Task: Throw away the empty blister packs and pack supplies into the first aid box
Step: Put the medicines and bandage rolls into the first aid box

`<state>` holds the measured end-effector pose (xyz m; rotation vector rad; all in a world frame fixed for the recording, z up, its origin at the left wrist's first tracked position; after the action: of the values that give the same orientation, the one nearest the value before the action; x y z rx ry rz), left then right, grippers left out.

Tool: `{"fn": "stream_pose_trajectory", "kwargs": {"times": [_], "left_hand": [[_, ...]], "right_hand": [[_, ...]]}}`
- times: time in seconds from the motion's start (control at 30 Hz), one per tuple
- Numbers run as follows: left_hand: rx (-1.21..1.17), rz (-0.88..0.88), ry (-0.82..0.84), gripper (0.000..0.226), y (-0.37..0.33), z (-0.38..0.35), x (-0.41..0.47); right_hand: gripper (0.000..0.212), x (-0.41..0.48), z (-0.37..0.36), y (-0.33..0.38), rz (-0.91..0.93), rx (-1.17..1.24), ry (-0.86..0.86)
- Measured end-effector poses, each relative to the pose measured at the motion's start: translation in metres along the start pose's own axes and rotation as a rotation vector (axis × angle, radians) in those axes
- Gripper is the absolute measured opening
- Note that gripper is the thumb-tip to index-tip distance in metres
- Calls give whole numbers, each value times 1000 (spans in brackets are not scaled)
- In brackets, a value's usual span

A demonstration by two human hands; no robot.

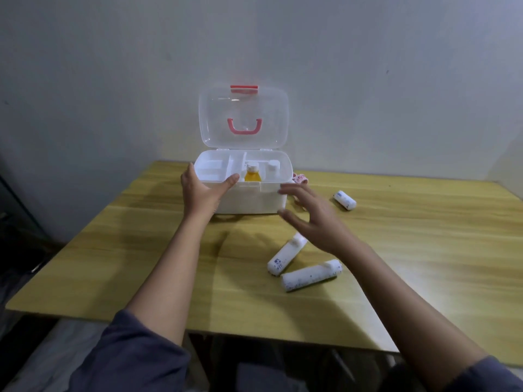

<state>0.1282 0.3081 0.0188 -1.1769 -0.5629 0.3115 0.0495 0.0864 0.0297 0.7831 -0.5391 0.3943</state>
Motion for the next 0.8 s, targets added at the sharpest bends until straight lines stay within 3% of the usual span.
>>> {"fn": "stream_pose_trajectory", "kwargs": {"times": [0.13, 0.27, 0.6, 0.7, 0.8], "left_hand": [[-34, 8, -25, 107, 1, -1, -6], [-49, 3, -33, 107, 2, -2, -9], [-52, -20, -44, 104, 2, -1, -10], [-43, -33, -45, 104, 3, 0, -9], [-27, -43, -38, 104, 2, 1, -10]], "right_hand": [[58, -45, -2, 9, 56, -95, 369], [71, -68, -11, 6, 171, -304, 434], [65, -38, -34, -15, 153, -356, 263], [49, -29, -29, -17, -1, -95, 180], [32, -15, -12, -13, -169, 345, -91]]}}
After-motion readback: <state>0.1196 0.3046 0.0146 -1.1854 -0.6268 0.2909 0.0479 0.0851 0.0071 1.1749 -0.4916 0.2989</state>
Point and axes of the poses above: each hand's wrist, its own x-axis towards the middle knuckle, its own z-axis out of the back of the hand, y = z × x, the point moved 3 cm from there along x, towards the middle knuckle, and after that the axes turned 12 degrees about -y, right-handed, at the moved point
